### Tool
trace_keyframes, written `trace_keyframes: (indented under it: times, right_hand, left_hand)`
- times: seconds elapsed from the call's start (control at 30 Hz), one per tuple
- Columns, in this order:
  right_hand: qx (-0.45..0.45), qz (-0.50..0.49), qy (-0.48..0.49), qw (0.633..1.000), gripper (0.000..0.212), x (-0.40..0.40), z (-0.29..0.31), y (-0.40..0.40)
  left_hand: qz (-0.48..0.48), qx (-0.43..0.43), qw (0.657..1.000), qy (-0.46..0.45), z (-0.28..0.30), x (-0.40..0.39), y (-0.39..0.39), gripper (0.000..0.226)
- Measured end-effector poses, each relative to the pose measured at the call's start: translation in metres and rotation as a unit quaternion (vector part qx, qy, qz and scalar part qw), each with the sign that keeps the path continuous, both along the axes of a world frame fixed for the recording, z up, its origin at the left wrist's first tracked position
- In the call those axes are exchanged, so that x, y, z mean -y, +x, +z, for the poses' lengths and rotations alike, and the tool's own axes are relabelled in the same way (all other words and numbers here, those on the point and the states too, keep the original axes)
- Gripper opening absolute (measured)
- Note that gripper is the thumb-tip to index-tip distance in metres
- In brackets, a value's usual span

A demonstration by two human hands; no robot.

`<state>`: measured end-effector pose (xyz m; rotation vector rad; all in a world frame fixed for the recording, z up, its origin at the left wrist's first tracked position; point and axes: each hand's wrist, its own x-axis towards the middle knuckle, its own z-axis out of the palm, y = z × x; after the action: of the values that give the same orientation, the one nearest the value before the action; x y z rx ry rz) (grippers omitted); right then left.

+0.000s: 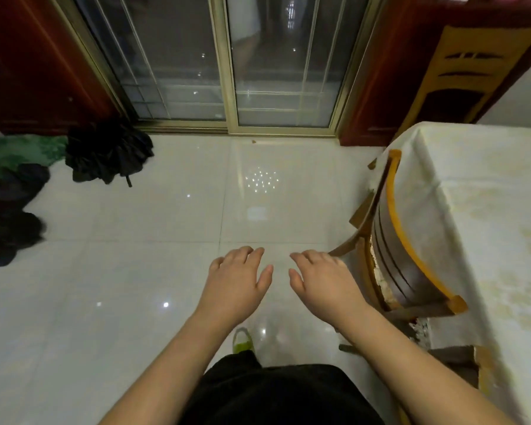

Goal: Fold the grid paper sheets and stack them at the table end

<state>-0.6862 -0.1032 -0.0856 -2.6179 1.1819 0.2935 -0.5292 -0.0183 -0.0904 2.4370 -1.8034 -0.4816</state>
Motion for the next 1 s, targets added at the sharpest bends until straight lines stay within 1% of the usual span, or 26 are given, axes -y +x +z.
trace_keyframes:
  times: [0.1, 0.23, 0.4, 0.43, 0.53, 0.57, 0.67, 0.8, 0.87, 1.0]
  right_hand:
    - [-0.011, -0.007, -0.002, 1.0, 0.049, 0.029, 0.006, 0.033]
    - [-0.017, -0.025, -0.003, 1.0, 0.049, 0.07, 0.012, 0.062]
    - [-0.018, -0.061, -0.007, 0.998, 0.048, 0.127, 0.012, 0.072]
    - [-0.016, -0.074, -0.012, 0.997, 0.048, 0.14, 0.011, 0.071]
    - [-0.012, -0.111, -0.016, 0.994, 0.047, 0.184, 0.003, 0.069]
    - [-0.004, -0.123, -0.022, 0.992, 0.049, 0.199, 0.0, 0.068]
    - [0.017, -0.161, -0.022, 0.986, 0.058, 0.246, -0.008, 0.065]
    - [0.009, -0.164, -0.006, 0.986, 0.062, 0.299, -0.008, 0.06]
    - [0.009, -0.166, -0.005, 0.986, 0.072, 0.322, -0.006, 0.058]
    - [0.016, -0.178, 0.008, 0.984, 0.076, 0.363, -0.004, 0.054]
  left_hand:
    - [-0.017, 0.002, 1.0, 0.005, 0.005, 0.032, 0.038, 0.058]
    - [-0.034, 0.002, 0.999, 0.011, 0.01, 0.076, 0.074, 0.066]
    - [-0.081, 0.006, 0.996, 0.019, 0.009, 0.149, 0.098, 0.062]
    - [-0.094, 0.005, 0.995, 0.025, 0.009, 0.166, 0.099, 0.064]
    - [-0.131, 0.005, 0.991, 0.035, 0.007, 0.222, 0.103, 0.083]
    - [-0.143, 0.009, 0.989, 0.038, 0.007, 0.241, 0.103, 0.085]
    - [-0.173, 0.026, 0.984, 0.045, 0.008, 0.298, 0.102, 0.074]
    - [-0.206, 0.043, 0.976, 0.051, 0.018, 0.359, 0.091, 0.087]
    - [-0.224, 0.043, 0.972, 0.051, 0.019, 0.387, 0.086, 0.087]
    - [-0.244, 0.036, 0.967, 0.059, 0.02, 0.44, 0.075, 0.079]
